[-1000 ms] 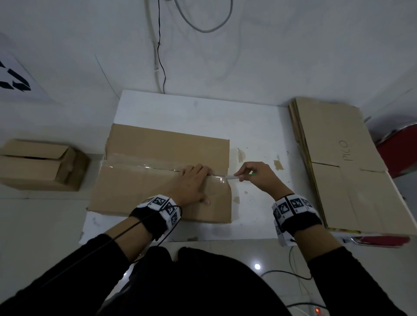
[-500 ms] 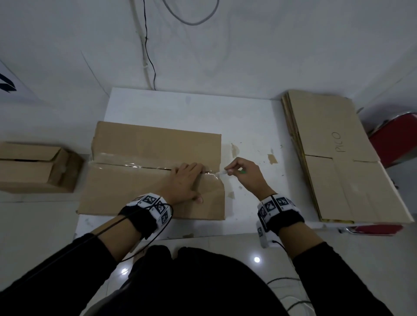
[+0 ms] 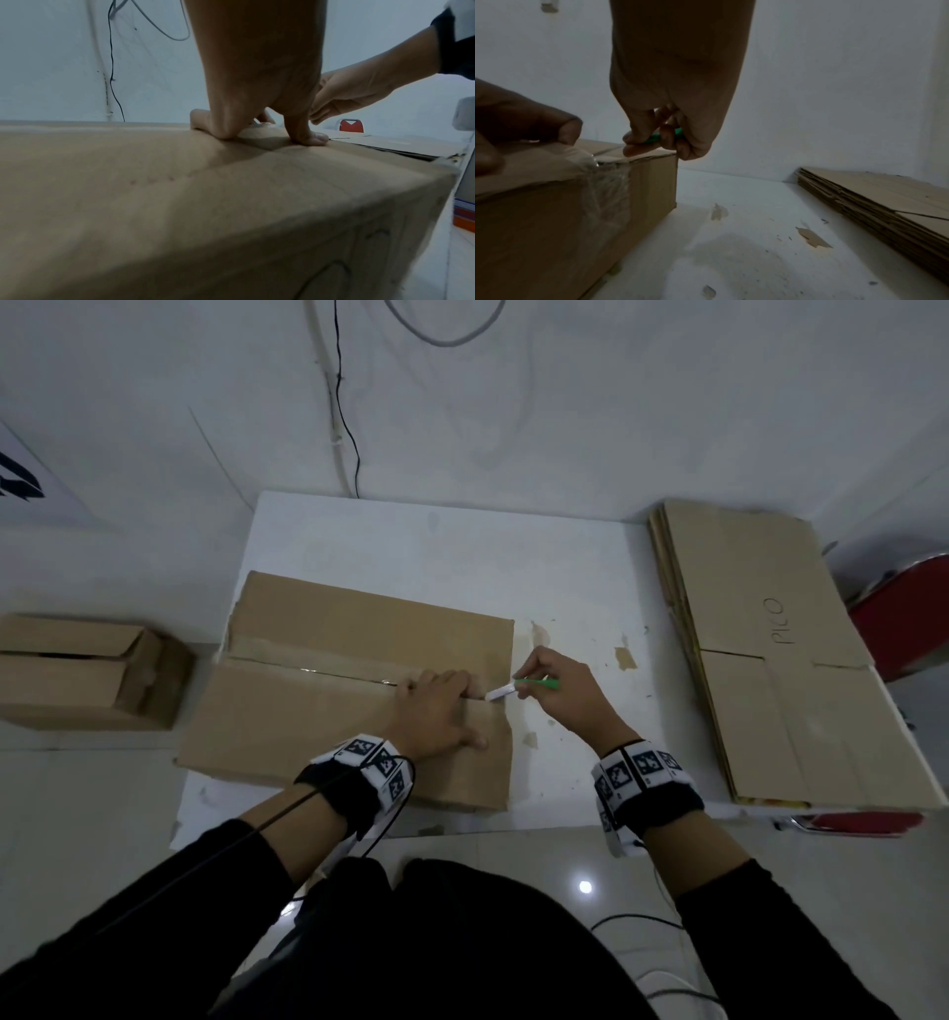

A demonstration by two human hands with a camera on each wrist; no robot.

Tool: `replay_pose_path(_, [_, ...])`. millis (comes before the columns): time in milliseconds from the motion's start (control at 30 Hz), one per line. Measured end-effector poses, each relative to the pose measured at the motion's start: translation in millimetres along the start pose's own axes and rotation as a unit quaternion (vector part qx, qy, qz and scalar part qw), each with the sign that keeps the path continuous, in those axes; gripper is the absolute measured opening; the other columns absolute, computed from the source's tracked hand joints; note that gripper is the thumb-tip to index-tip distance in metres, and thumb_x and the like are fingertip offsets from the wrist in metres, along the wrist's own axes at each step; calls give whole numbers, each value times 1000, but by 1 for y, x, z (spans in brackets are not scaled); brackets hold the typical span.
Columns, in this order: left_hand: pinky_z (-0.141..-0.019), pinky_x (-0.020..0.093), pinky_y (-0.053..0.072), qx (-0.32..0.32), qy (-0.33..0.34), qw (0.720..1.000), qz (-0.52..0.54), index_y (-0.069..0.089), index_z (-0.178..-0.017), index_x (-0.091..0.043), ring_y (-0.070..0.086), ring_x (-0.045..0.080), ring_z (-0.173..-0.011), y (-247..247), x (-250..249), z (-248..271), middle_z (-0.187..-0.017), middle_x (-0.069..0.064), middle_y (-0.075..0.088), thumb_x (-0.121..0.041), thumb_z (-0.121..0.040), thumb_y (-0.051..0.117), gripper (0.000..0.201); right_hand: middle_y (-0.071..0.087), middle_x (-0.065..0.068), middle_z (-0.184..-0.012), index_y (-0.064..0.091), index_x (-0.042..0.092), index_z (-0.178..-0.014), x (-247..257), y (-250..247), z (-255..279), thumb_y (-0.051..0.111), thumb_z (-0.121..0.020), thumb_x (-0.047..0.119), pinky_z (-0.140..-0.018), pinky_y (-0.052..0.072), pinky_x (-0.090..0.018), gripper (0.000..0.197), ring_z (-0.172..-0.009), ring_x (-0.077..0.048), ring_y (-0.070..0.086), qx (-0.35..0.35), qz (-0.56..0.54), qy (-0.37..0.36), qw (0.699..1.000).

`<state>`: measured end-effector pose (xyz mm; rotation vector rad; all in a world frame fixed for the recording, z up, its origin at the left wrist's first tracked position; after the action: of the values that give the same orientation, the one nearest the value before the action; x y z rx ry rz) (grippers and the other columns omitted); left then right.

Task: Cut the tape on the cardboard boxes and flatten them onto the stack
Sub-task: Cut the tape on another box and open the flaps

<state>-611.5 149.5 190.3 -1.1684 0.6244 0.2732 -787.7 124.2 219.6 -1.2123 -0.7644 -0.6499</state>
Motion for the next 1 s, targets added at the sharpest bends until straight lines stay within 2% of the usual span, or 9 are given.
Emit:
replay_pose_path(133, [-94, 39, 24, -9, 7, 1000, 13, 44, -96, -32, 42, 15, -107, -1, -1, 2, -107, -14, 51, -52, -63, 78, 52, 71, 0, -77, 61, 3, -81, -10, 7, 1, 65, -86, 0, -61, 38, -6, 7, -68, 8, 58, 49, 42, 8, 998])
replay_pose_path(400, [-95, 40, 25, -18, 17, 999, 38, 43, -92, -28, 43, 14, -104, -3, 1, 6, -101, -16, 52, -53, -59, 80, 55, 72, -7, -76, 61, 5, -76, -22, 8, 2, 66, -86, 0, -61, 40, -6, 13, -65, 4, 63, 63, 15, 25, 998])
replay_pose_path(500, [-94, 38, 23, -20, 23, 998, 60, 45, -91, -26, 42, 15, -104, -2, 3, 6, -97, -16, 50, -47, -58, 83, 54, 73, -7, -76, 60, 17, -72, -29, 4, 5, 69, -87, 3, -69, 47, -20, 23, -71, -6, 67, 95, -2, 33, 995])
replay_pose_path(567, [-90, 36, 22, -22, 23, 998, 61, 45, -90, -25, 41, 15, -103, -2, 1, 6, -92, -17, 48, -42, -58, 85, 54, 73, -8, -75, 60, 19, -72, -30, 4, 5, 70, -86, 3, -70, 46, -23, 23, -71, -7, 67, 83, 0, 37, 996])
replay_pose_path(667, [-84, 34, 20, -25, 23, 996, 77, 47, -88, -22, 42, 15, -102, -4, 1, 7, -90, -15, 51, -38, -56, 87, 53, 71, -5, -72, 61, 13, -73, -28, 12, 4, 72, -84, 4, -75, 50, -28, 17, -71, -11, 69, 58, -12, 35, 998])
replay_pose_path(800, [-88, 35, 22, -21, 9, 995, 98, 48, -82, -21, 45, 16, -101, -5, 4, 4, -91, -10, 56, -32, -52, 89, 52, 70, -2, -73, 61, 0, -79, -35, 14, 10, 71, -86, 5, -84, 52, -38, 13, -74, -16, 70, 72, -36, 32, 996])
replay_pose_path(867, [-93, 37, 24, -15, 1, 994, 108, 45, -75, -25, 46, 17, -100, -3, 4, 2, -86, -12, 53, -28, -49, 90, 52, 71, -3, -72, 61, 3, -77, -32, 12, 14, 71, -85, 4, -82, 52, -34, 13, -74, -16, 70, 60, -27, 31, 997])
replay_pose_path(933, [-95, 37, 27, -16, 13, 992, 123, 41, -68, -29, 47, 18, -96, -6, 0, -2, -82, -12, 51, -25, -47, 91, 55, 69, -3, -71, 60, 5, -74, -22, 14, 12, 69, -84, -1, -76, 51, -23, 15, -71, -9, 67, 34, -14, 17, 999])
replay_pose_path(1000, [-89, 29, 31, -24, 43, 989, 142, 38, -67, -30, 47, 17, -89, -15, -6, -6, -76, -13, 49, -23, -47, 92, 58, 63, 2, -71, 57, 9, -72, -8, 25, 9, 59, -81, -12, -66, 45, -17, 24, -66, 2, 59, 32, 4, -15, 999])
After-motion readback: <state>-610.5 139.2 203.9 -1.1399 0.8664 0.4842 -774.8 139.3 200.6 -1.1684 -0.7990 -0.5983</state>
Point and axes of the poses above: each hand's wrist, its own z-axis away from the middle knuckle, its own y-axis out of the palm, x = y × z, the point moved 7 cm from there along -z, towards the middle knuckle
